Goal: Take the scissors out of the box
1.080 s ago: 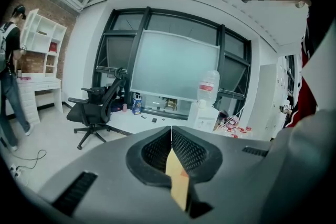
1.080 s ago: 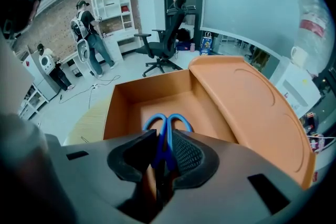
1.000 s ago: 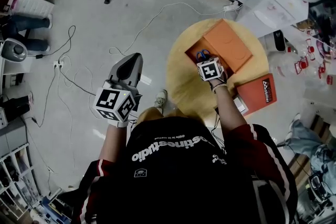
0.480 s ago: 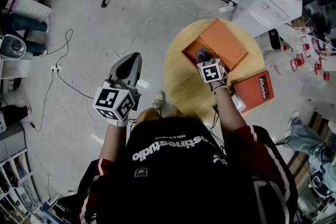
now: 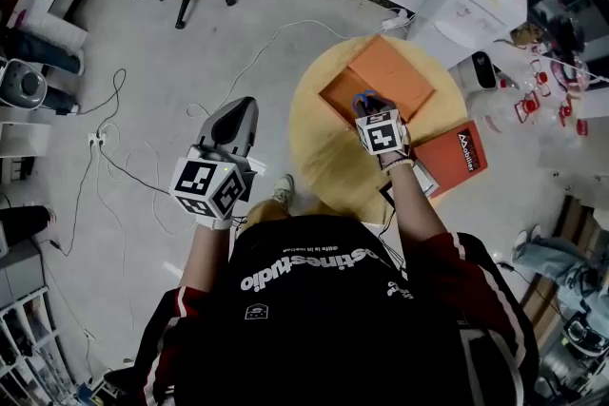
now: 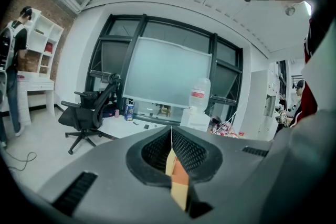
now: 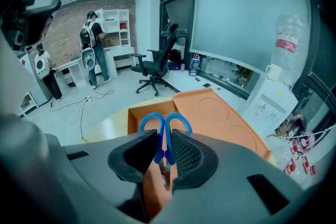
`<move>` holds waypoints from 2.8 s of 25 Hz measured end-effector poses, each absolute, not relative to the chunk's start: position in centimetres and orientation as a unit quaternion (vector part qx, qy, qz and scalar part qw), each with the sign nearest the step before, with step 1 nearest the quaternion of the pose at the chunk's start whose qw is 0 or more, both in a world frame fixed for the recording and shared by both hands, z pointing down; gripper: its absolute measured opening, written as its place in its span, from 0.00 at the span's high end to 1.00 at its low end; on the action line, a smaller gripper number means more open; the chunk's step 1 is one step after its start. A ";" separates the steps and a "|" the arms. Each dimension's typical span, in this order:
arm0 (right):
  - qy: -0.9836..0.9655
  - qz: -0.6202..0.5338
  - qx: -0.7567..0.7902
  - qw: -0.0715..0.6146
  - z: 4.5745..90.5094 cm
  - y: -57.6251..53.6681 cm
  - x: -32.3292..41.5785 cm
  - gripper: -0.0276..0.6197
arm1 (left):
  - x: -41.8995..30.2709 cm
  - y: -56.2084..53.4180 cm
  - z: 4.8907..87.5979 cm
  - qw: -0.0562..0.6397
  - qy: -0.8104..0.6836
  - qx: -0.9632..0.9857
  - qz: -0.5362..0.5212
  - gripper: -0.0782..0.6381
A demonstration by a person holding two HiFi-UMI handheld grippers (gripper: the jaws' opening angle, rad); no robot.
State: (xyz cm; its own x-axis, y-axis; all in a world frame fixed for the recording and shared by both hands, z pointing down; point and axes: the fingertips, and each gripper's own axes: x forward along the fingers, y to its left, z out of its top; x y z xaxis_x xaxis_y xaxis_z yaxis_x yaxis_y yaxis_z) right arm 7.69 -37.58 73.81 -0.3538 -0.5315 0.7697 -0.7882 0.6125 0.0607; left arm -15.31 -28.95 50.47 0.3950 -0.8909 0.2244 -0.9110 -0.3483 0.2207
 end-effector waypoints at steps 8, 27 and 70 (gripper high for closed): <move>-0.807 0.149 0.432 0.373 71.4 -36.4 9.7 0.78 | -14.0 -27.4 49.4 0.152 -0.535 0.831 0.017 0.87; -0.837 0.145 0.499 0.173 56.5 -33.7 12.5 0.78 | -9.4 -29.3 46.0 0.131 -0.475 0.870 -0.021 0.87; -0.858 0.032 0.512 -0.010 37.4 -31.4 13.5 0.78 | -10.3 -32.8 37.8 0.063 -0.475 0.876 -0.054 0.87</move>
State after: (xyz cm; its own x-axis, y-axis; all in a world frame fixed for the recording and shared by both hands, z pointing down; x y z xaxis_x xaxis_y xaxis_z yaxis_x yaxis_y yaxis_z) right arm 13.55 -31.39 37.36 -0.4752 -0.8797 0.0162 -0.8785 0.4733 -0.0656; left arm -10.30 -32.76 37.76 0.5423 -0.8394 -0.0350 -0.8259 -0.5403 0.1611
